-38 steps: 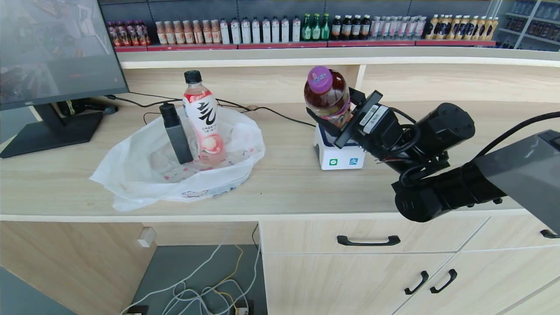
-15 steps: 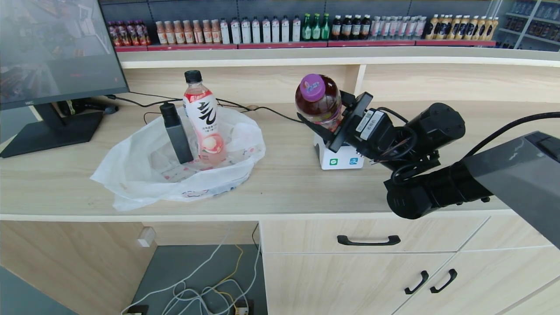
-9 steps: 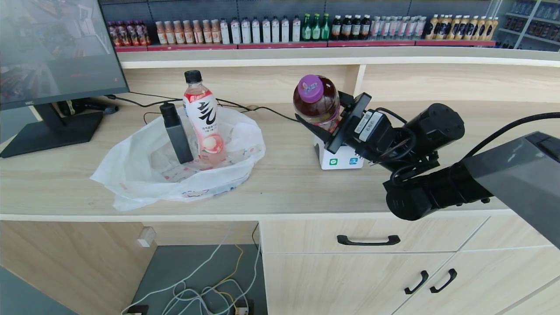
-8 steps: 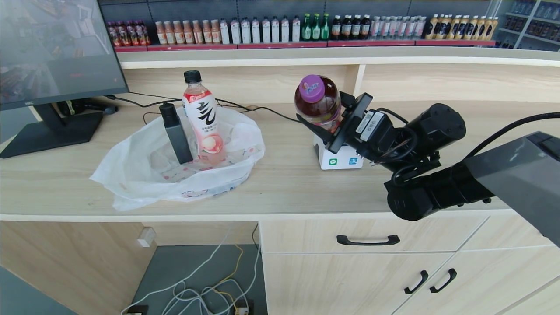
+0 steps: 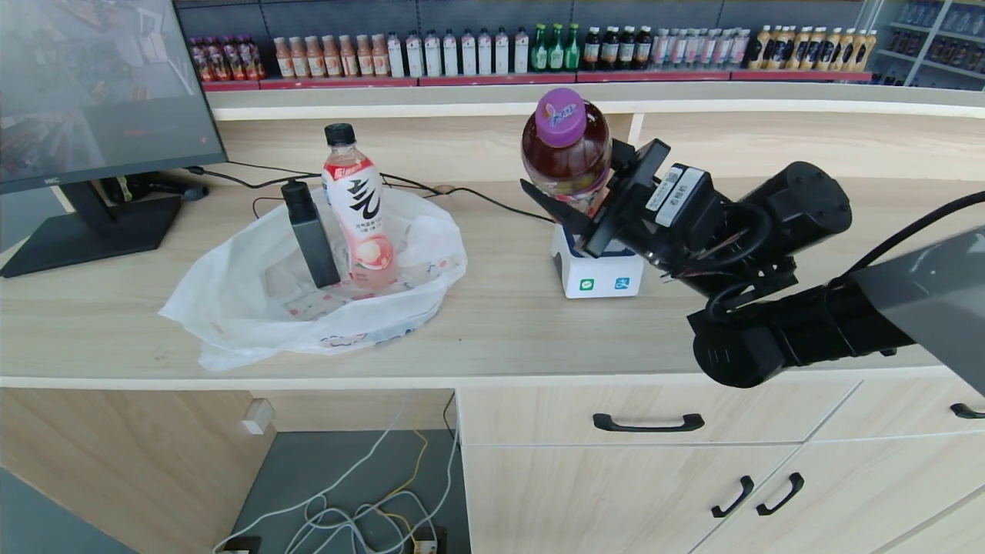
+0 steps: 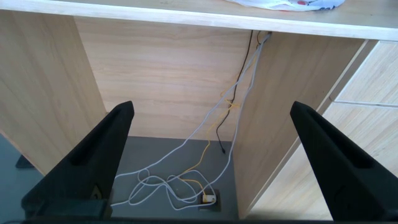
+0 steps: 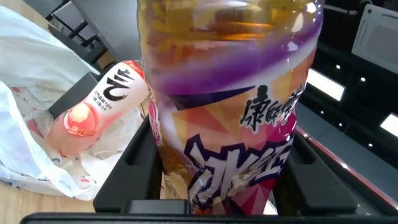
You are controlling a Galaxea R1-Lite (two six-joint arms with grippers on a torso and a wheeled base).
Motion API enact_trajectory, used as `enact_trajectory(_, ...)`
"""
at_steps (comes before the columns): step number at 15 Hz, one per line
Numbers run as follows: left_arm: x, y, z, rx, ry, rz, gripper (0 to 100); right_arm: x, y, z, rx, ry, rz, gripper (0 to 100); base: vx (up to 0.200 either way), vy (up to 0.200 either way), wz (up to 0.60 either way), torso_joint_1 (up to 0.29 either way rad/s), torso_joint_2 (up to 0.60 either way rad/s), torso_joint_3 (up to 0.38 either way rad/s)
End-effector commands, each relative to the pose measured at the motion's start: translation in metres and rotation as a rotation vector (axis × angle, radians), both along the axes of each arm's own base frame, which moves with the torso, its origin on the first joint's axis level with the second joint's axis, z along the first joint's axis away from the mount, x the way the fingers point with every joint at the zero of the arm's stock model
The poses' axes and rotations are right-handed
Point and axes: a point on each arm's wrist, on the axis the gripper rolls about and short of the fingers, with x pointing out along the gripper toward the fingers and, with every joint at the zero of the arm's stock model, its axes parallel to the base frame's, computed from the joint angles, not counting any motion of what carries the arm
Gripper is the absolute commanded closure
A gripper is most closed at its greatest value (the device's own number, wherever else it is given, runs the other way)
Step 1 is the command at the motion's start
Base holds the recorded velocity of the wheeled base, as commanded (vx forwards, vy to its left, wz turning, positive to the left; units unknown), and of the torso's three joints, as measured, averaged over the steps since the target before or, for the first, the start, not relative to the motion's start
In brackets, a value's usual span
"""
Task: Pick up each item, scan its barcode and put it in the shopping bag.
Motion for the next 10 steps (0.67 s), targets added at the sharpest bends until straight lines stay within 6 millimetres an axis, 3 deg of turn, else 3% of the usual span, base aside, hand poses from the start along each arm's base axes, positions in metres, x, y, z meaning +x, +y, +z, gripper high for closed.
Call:
enact_trajectory(1,0.0,0.0,0.0,0.0,0.0,0.0,0,-0.019,-0.01,0.022,0.032,-0.009,0.01,100,0.0,0.0,0.0,0.0,0.0,0.0)
enact_trajectory(5,0.0,0.0,0.0,0.0,0.0,0.0,0,-0.05,-0.028,0.041,0.049,0.016,0.027,100,0.0,0.0,0.0,0.0,0.0,0.0)
enact_trajectory(7,0.0,0.0,0.0,0.0,0.0,0.0,0,-0.071,-0.038,0.041,0.047,0.066,0.039,100,0.0,0.0,0.0,0.0,0.0,0.0)
enact_trajectory(10,0.0,0.0,0.0,0.0,0.0,0.0,0,-0.086,-0.048,0.038,0.058,0.136,0.043,100,0.0,0.0,0.0,0.0,0.0,0.0)
